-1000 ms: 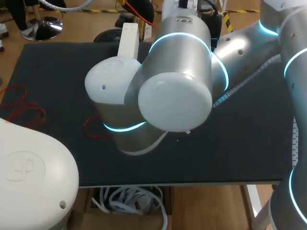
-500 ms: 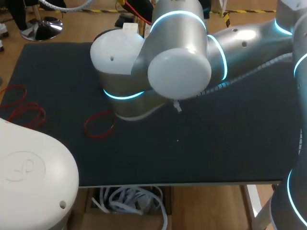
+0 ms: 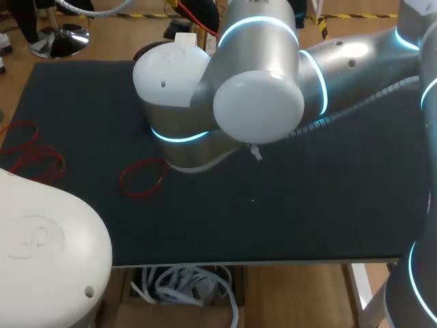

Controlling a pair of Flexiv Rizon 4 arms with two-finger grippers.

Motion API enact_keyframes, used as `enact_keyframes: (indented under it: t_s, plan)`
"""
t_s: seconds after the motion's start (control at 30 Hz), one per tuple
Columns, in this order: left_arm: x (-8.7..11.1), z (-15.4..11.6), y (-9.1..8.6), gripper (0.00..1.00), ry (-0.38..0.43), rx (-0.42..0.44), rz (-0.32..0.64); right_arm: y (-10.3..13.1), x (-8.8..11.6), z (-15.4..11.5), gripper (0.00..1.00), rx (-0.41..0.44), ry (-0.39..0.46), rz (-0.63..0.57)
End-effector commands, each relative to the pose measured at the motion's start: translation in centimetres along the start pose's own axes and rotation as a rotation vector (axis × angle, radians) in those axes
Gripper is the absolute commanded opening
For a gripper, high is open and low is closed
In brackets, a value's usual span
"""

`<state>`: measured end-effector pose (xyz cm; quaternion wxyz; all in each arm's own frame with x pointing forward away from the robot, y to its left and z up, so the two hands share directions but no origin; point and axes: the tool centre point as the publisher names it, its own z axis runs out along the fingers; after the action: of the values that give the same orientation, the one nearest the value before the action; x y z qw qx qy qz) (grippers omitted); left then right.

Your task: Grab the tape and strap the tape.

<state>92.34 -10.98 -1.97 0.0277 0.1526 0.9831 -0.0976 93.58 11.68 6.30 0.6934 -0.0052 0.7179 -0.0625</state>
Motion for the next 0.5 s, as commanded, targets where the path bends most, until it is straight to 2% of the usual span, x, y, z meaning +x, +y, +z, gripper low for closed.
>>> enact_keyframes:
  t_s: [0.03, 0.1, 0.23, 0.33, 0.5]
  plan:
    - [0.0, -0.1, 0.0, 0.00, 0.002, -0.003, -0.001, -0.1, -0.3, -0.1, 1.00, -0.002, 0.006, -0.003]
    - [0.0, -0.1, 0.0, 0.00, 0.002, -0.003, -0.001, -0.1, -0.3, -0.1, 1.00, -0.002, 0.006, -0.003]
    - [0.3, 1.1, 1.8, 0.00, 0.007, -0.020, -0.044, -0.1, -0.3, -0.1, 1.00, -0.002, 0.006, -0.003]
    - [0.7, 2.7, 3.9, 0.00, 0.046, -0.038, -0.113, -0.1, -0.3, -0.1, 1.00, -0.002, 0.006, -0.003]
    - [1.5, 5.7, 8.8, 0.00, 0.086, -0.076, -0.219, -0.1, -0.3, -0.1, 1.00, -0.002, 0.006, -0.003]
